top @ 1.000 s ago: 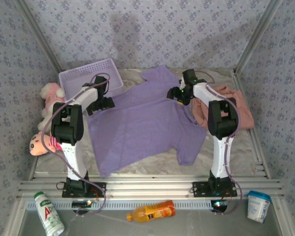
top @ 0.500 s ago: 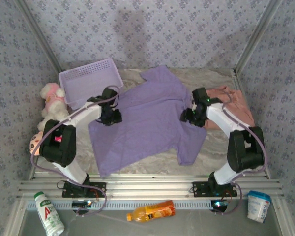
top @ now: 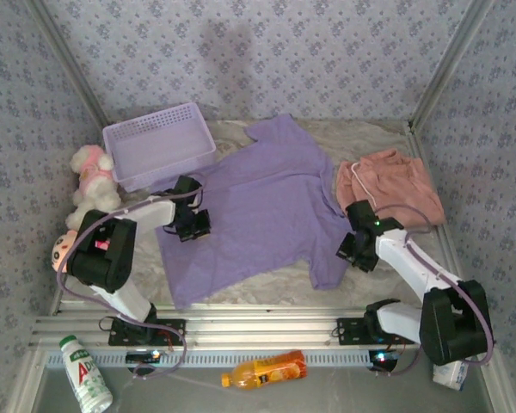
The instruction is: Fold and stack the mixed laundry pile
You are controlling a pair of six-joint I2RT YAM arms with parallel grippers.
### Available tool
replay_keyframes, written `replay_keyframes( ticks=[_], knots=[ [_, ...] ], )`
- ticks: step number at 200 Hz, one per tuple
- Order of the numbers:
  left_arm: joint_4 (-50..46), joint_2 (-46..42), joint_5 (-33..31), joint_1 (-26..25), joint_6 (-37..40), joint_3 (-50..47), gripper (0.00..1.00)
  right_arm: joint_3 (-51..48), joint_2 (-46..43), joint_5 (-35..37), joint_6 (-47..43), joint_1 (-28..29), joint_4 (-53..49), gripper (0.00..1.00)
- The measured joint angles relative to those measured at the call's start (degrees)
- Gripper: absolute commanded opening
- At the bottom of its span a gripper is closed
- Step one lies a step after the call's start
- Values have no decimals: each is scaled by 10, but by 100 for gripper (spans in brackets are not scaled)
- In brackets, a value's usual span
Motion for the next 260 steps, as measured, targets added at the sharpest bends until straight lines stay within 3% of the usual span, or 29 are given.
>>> replay_keyframes(
  ticks=[24,40,71,109,176,190,207,233,260],
  knots=[
    [22,2,8,38,3,-4,0,-22,22,0,24,18,34,38],
    [30,6,11,59,9,-1,0,-22,58,0,35,28,70,23],
    [28,25,11,71,24,22,0,14,102,19,38,38,39,0],
    [26,37,10,71,38,35,0,45,105,20,32,51,53,0],
    [33,39,15,71,44,34,0,195,100,44,4,108,-116,0],
    [35,39,15,71,44,33,0,211,128,22,-4,116,-92,30],
    [35,39,15,71,44,33,0,242,184,1,-13,128,-61,46],
    [35,39,16,71,48,33,0,269,226,-3,-34,141,-31,47],
    [35,39,17,71,48,33,0,234,179,8,-37,141,-33,46]
  ],
)
